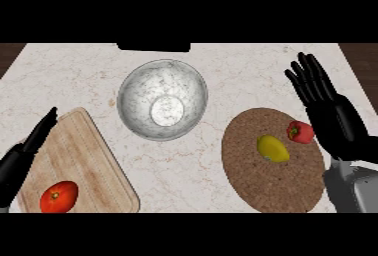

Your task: Pick the lemon from the placemat and place it in the bowl

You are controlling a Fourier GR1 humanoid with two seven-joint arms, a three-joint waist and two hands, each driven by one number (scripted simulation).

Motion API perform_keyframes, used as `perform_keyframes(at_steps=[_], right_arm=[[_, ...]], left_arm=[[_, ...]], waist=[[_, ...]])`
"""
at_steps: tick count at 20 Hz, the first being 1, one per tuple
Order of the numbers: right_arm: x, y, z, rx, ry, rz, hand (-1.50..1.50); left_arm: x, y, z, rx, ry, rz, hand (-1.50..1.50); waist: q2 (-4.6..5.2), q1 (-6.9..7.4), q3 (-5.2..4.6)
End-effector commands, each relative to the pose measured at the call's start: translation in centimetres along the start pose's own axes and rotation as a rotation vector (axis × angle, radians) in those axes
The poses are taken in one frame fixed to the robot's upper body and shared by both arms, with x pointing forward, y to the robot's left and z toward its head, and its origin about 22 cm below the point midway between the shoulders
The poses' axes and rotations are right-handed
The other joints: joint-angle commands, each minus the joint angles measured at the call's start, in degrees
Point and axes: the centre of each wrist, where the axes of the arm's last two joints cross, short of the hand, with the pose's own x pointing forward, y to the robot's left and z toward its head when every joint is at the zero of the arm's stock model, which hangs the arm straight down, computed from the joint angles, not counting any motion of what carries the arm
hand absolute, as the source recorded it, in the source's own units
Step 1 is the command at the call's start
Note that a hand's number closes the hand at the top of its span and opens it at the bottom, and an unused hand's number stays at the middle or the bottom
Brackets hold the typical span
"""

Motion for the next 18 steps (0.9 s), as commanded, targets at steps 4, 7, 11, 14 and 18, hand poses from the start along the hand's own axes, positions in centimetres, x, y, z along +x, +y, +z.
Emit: perform_keyframes(at_steps=[4, 7, 11, 14, 18], right_arm=[[0.8, 8.3, -0.6, 0.695, -0.037, -0.245, -1.5], [7.8, 7.4, -2.3, 0.844, -0.308, 0.24, -1.5], [1.3, 5.6, 5.3, 0.76, -0.3, -0.022, -1.5], [0.5, 1.9, 7.5, 0.836, -0.307, 0.023, -1.5], [3.0, -2.6, 5.6, 0.83, -0.382, 0.231, -1.5]], left_arm=[[2.4, -0.2, -2.8, 0.163, -0.111, 0.218, 0.0], [2.0, -0.9, -3.1, 0.211, -0.069, 0.314, 0.0], [3.0, 1.2, -5.2, 0.319, -0.07, 0.42, 0.0], [3.3, 2.0, -5.3, 0.32, -0.093, 0.418, 0.0], [4.2, 1.1, -7.6, 0.305, -0.085, 0.431, 0.0]], waist=[[0.6, 1.78, 1.7], [-2.5, -0.95, 1.15], [0.38, -3.27, 1.93], [0.4, -2.63, 1.93], [0.6, -2.41, 1.86]])
